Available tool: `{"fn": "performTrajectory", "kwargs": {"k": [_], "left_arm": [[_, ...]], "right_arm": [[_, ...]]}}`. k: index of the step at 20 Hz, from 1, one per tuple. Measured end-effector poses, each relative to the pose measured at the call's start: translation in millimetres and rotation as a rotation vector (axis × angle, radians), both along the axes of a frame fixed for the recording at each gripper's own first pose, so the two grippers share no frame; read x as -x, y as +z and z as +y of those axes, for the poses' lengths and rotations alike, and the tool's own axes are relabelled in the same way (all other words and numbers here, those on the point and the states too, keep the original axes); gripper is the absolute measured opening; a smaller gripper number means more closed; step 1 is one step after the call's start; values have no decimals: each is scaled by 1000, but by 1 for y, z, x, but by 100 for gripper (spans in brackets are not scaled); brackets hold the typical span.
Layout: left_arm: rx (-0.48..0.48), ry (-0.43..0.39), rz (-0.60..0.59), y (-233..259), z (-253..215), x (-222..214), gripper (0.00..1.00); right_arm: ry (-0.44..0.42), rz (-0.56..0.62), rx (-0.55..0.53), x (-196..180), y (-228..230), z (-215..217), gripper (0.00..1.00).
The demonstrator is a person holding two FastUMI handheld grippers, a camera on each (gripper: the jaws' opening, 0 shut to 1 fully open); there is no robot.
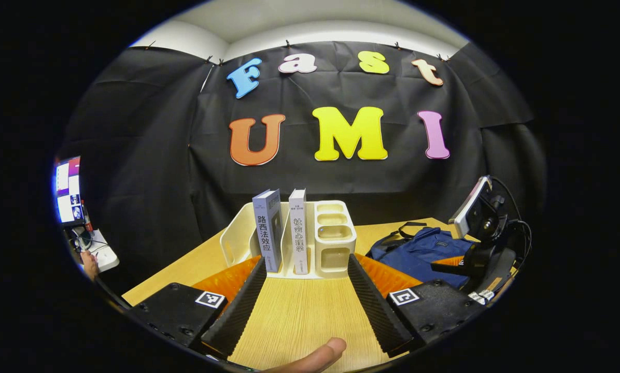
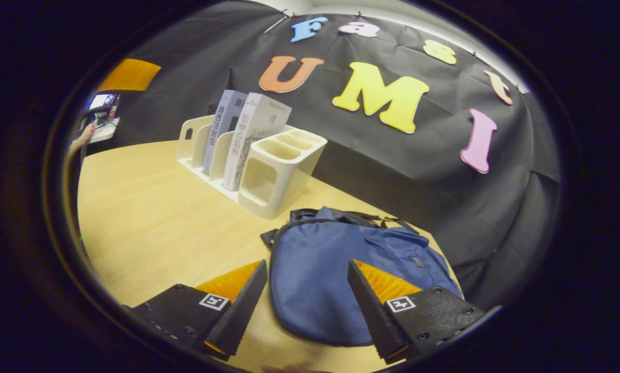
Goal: Open the schoolbag, grab two books from the bookshelf and put them into the schoolbag.
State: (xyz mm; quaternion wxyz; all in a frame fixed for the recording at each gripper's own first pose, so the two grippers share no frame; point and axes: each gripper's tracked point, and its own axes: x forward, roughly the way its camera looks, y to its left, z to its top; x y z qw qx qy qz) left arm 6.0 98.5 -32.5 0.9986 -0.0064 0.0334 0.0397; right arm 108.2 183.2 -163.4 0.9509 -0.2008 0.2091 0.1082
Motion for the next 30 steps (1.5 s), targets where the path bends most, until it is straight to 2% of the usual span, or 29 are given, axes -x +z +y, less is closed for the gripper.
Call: {"fn": "performTrajectory", "kwargs": {"k": [1, 2, 4, 7, 8, 9, 12, 13, 14, 15, 16, 17, 18, 19, 20, 21, 22, 23, 24, 25, 26, 28, 30], "left_arm": [[4, 0, 1, 0, 0, 1, 99], [4, -2, 0, 0, 0, 0, 99], [-2, 3, 1, 0, 4, -1, 99], [-2, 5, 6, -2, 5, -1, 99], [-1, 6, 8, -2, 5, -2, 99], [1, 7, 10, -3, 6, -2, 99], [5, 6, 11, -4, 6, -1, 99], [5, 7, 12, -4, 7, -2, 99], [5, 8, 13, -4, 7, -2, 99], [6, 9, 13, -4, 8, -3, 99], [8, 8, 13, -4, 7, -3, 99], [12, 6, 14, -5, 7, -3, 99], [15, 4, 14, -5, 6, -3, 99], [18, 4, 15, -4, 7, -3, 99], [22, 3, 14, -4, 6, -3, 99], [27, 1, 14, -5, 6, -2, 99], [31, -1, 15, -4, 6, -3, 99], [36, -4, 15, -5, 6, -3, 99], [38, -4, 16, -6, 5, -3, 99], [38, -6, 20, -7, 4, -5, 99], [38, -7, 27, -9, 3, -6, 99], [32, -4, 36, -14, 4, -9, 99], [26, 4, 43, -17, 6, -13, 99]], "right_arm": [[-14, 16, 6, -1, -5, 4, 94], [-29, 28, 20, -3, -10, 7, 98], [-42, 47, 34, -5, -19, 14, 93], [-69, 44, 60, -11, -25, 18, 93], [-89, 48, 71, -14, -27, 17, 98], [-106, 53, 81, -15, -29, 14, 93], [-132, 67, 105, -20, -34, 11, 88], [-139, 64, 108, -21, -35, 10, 91], [-153, 61, 114, -23, -34, 6, 80], [-163, 64, 113, -22, -35, 3, 77], [-175, 68, 110, -22, -35, 1, 67], [-181, 71, 108, -23, -36, -1, 68], [-177, 75, 101, -24, -36, 0, 42], [-182, 71, 93, -22, -34, -2, 57], [-178, 63, 90, -23, -30, 0, 43], [-173, 50, 84, -21, -24, -1, 47], [-167, 36, 81, -22, -18, -1, 29], [-170, 31, 76, -22, -14, -5, 29], [-163, 37, 57, -24, -12, -5, 16], [-162, 49, 32, -23, -8, -6, 16], [-158, 68, -3, -24, -7, -6, 10], [-161, 117, -53, -25, -3, -15, 10], [-149, 153, -134, -27, -2, -14, 1]]}}
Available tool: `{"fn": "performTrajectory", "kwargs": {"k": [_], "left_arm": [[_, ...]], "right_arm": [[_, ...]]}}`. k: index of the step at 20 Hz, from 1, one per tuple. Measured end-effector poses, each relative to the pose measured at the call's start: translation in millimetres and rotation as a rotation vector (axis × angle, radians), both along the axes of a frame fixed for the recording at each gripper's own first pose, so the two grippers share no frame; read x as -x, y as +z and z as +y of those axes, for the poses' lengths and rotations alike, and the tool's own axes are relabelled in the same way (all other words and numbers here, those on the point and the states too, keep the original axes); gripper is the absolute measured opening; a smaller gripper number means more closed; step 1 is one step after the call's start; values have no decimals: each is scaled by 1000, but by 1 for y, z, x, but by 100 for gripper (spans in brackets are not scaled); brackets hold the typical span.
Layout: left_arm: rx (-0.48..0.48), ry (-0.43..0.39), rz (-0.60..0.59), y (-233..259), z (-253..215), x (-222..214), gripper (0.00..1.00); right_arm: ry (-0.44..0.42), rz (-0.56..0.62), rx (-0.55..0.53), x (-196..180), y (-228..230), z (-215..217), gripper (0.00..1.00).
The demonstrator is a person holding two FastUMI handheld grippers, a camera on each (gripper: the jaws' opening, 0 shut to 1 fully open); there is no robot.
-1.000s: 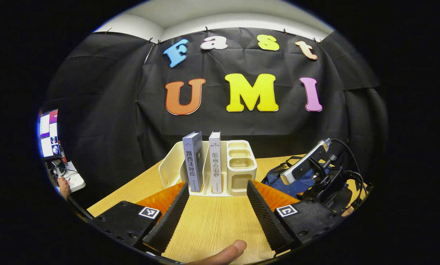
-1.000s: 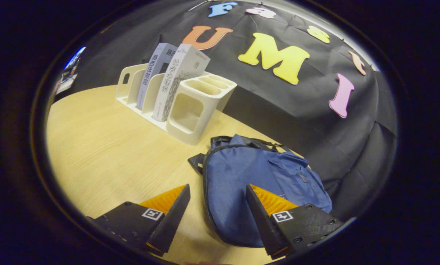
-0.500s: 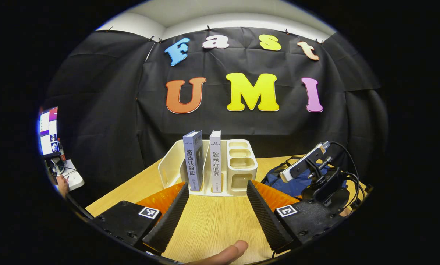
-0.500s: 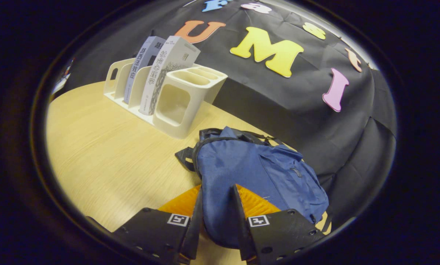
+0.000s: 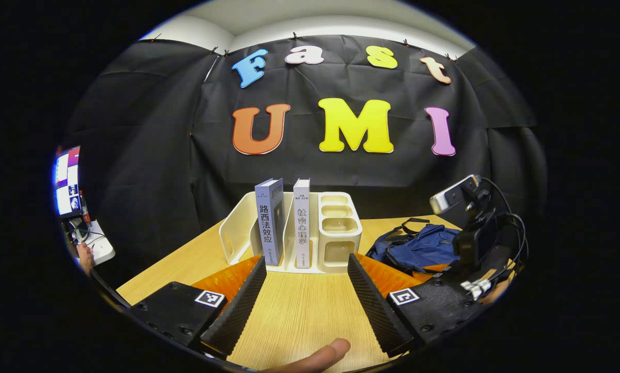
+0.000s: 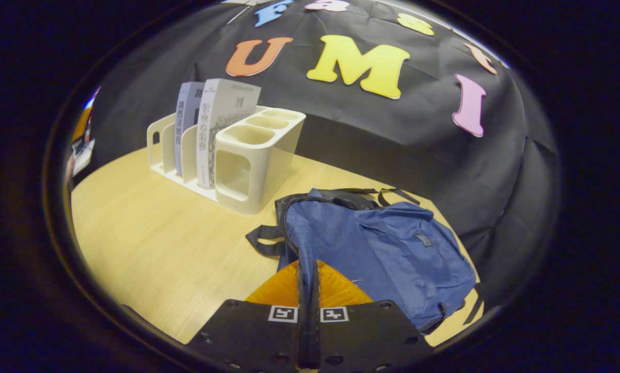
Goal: Open the schoolbag, grab two books from the bookshelf and put them into the schoolbag.
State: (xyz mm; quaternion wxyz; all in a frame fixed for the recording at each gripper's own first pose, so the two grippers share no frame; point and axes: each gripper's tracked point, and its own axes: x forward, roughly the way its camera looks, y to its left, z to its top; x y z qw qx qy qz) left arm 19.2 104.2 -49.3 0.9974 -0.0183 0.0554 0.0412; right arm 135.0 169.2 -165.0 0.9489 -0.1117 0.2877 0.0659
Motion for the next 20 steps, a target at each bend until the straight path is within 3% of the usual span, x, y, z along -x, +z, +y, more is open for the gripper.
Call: {"fn": "performTrajectory", "kwargs": {"k": [5, 10, 20], "left_arm": [[19, 33, 46, -18, 8, -11, 99], [22, -1, 73, -25, -3, -25, 100], [21, 24, 64, 10, 11, -69, 99]], "right_arm": [[34, -52, -39, -14, 45, -24, 1], [41, -116, -43, -27, 90, -60, 1], [-3, -237, -34, -59, 160, -138, 1]]}}
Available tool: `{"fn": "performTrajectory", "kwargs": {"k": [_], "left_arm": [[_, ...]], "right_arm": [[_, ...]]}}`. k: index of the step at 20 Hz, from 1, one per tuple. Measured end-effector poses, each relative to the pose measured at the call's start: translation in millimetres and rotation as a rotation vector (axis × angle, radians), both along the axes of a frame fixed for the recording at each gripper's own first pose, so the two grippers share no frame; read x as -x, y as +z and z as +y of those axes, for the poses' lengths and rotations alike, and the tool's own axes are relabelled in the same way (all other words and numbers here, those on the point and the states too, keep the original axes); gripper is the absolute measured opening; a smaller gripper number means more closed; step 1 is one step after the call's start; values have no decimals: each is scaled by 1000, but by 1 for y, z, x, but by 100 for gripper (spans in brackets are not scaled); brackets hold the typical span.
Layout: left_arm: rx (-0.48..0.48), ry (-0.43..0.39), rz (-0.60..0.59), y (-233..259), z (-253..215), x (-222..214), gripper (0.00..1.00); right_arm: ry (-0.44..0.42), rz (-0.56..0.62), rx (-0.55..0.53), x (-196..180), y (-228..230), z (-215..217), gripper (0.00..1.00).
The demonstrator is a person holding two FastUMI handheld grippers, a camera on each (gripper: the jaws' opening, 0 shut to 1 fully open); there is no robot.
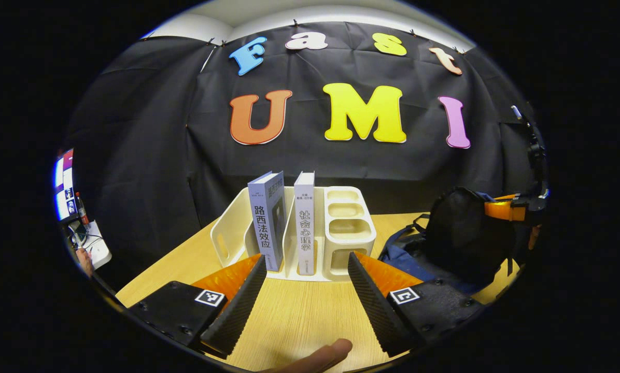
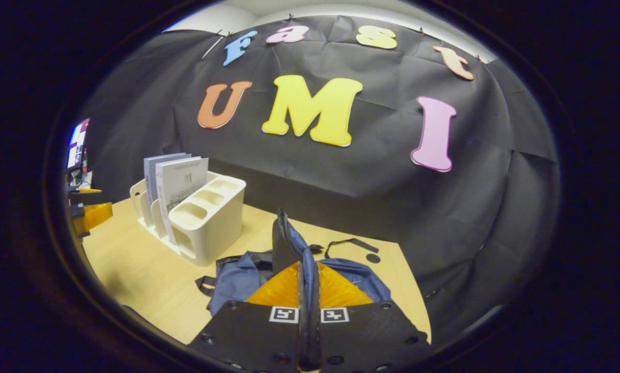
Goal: Open the schoolbag, grab two books from the bookshelf and put them into the schoolbag.
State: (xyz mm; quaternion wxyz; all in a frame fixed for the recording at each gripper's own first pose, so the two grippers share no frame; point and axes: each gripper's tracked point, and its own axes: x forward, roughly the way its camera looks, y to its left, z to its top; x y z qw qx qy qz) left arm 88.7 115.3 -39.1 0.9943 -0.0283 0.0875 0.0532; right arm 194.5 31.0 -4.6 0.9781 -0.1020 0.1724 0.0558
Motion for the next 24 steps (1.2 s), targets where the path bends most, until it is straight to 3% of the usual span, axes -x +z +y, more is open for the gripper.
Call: {"fn": "performTrajectory", "kwargs": {"k": [6, 12, 24], "left_arm": [[9, -14, -46, 36, 8, -47, 99], [35, -27, 0, 61, 17, -109, 99], [-78, -63, 271, 63, 19, -218, 98]], "right_arm": [[-38, -50, -25, -15, 35, -43, 1], [-36, -72, -35, -23, 45, -67, 1], [-11, -73, -132, -25, 39, -90, 1]]}}
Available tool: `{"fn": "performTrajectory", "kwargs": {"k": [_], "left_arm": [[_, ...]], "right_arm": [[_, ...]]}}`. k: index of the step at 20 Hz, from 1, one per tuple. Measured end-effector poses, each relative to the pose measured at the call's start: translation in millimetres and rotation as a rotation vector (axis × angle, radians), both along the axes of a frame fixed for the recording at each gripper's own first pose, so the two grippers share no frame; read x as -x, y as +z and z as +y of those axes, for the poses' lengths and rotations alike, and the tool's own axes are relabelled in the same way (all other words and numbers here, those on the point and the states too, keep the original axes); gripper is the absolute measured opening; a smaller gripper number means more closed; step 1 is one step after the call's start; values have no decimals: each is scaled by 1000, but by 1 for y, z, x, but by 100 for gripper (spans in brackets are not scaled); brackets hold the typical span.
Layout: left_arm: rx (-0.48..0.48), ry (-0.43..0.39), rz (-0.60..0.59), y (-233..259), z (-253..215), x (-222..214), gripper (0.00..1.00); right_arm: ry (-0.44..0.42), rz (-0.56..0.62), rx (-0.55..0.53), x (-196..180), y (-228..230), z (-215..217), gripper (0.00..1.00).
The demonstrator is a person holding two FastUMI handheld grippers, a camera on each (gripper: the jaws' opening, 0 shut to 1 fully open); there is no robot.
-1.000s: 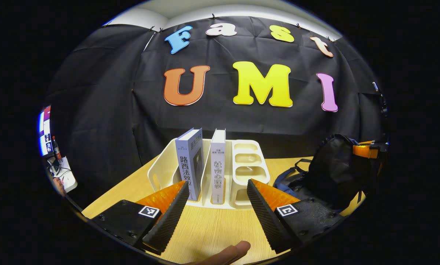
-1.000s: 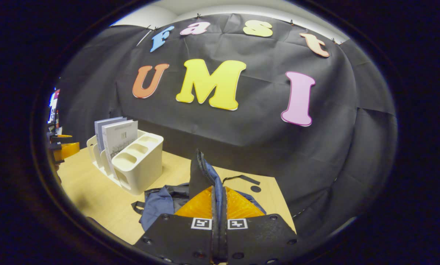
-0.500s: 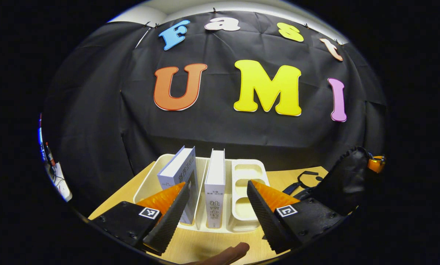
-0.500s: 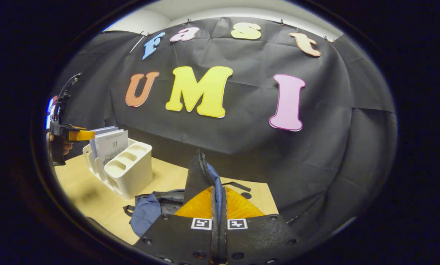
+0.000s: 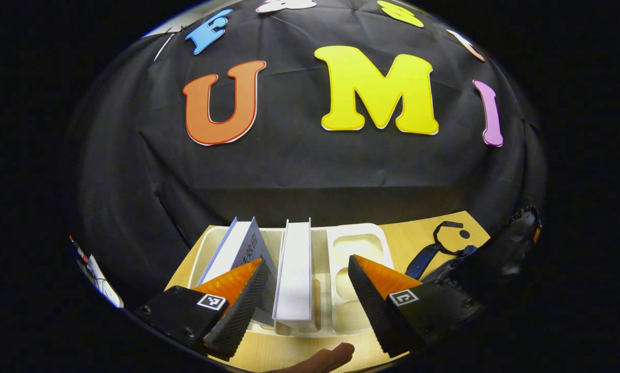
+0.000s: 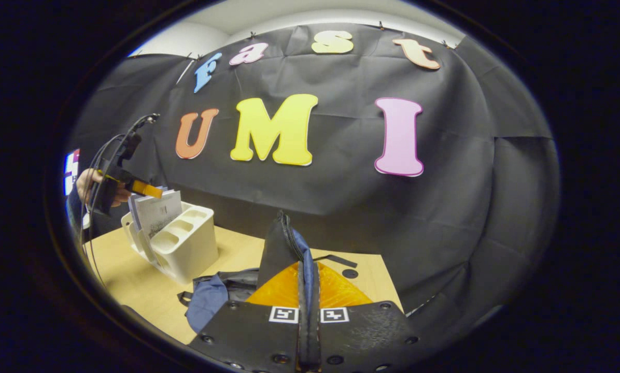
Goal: Open the schoolbag, grab two books from the bookshelf and put them into the schoolbag.
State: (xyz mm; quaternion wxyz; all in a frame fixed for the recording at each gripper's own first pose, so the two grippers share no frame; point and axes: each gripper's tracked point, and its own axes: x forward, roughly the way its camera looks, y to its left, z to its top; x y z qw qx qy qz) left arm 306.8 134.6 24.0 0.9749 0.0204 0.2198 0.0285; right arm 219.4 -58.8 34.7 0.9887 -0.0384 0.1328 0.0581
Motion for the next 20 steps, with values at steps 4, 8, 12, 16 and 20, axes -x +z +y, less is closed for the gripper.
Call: {"fn": "performTrajectory", "kwargs": {"k": [4, 8, 12, 16, 20], "left_arm": [[-16, -20, 133, -14, 5, -26, 97], [-54, -39, 273, -37, 5, -34, 94], [-69, -37, 382, -62, 10, -40, 85], [-84, -51, 437, -75, 3, -44, 70], [-101, -73, 457, -80, -9, -49, 51]], "right_arm": [[10, -8, -25, 6, -4, -1, 1], [14, -4, -25, 8, -9, -3, 1], [17, -9, -27, 10, -9, -4, 1], [10, -16, -33, 13, -14, -8, 1], [5, -26, -62, 14, -16, -11, 1]]}}
